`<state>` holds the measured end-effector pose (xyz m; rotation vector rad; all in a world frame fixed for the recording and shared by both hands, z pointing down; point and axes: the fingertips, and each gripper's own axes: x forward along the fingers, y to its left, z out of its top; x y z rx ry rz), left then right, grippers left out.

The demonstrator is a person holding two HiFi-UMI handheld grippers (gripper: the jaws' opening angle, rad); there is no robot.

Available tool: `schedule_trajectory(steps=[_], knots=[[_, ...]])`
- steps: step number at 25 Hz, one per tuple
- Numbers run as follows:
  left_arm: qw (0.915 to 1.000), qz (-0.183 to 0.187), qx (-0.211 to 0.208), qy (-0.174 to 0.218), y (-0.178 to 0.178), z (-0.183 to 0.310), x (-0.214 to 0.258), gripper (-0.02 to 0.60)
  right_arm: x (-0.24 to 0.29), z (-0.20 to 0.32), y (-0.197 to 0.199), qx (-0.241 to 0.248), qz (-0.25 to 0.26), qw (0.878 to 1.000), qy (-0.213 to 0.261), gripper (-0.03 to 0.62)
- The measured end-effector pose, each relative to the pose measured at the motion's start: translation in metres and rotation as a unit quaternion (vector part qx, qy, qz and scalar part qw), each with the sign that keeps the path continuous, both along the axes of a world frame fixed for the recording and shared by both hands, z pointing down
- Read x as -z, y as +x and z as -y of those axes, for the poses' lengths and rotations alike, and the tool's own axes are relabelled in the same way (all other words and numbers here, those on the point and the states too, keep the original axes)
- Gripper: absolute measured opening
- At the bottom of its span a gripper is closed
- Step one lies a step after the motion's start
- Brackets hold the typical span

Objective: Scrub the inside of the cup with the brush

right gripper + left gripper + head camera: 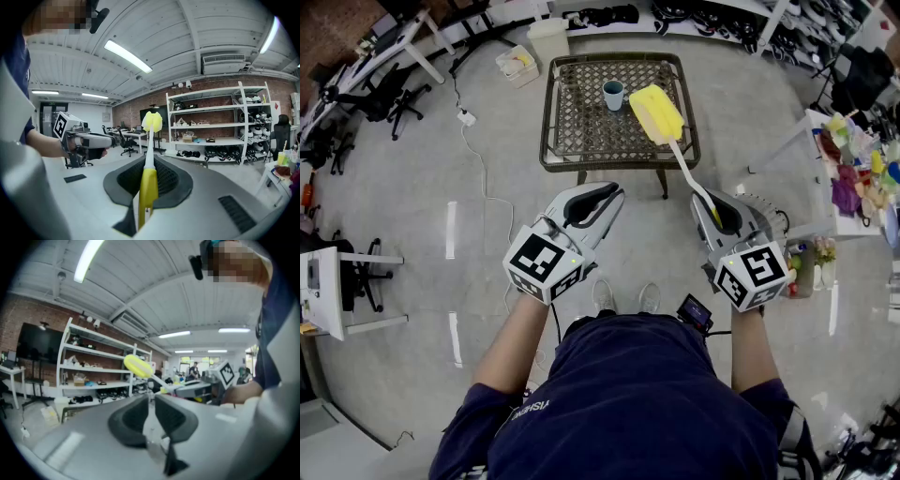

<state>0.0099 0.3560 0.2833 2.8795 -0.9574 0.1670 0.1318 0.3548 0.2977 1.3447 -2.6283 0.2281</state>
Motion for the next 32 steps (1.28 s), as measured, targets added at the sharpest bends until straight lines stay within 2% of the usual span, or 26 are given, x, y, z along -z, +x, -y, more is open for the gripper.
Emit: schedule_trajectory(steps=[17,32], knots=[[0.9995,0.005,0.031,-0.004,0.001,0.010,-0.004,0.041,0.002,0.007,0.017,0.014,0.021,1.000,-0.009,0.029],[0.9972,0.011,0.074,-0.011,0.036,0.001,-0.022,0.041,-0.012,0.004,0.059,0.047,0.016,0.999,-0.020,0.029]])
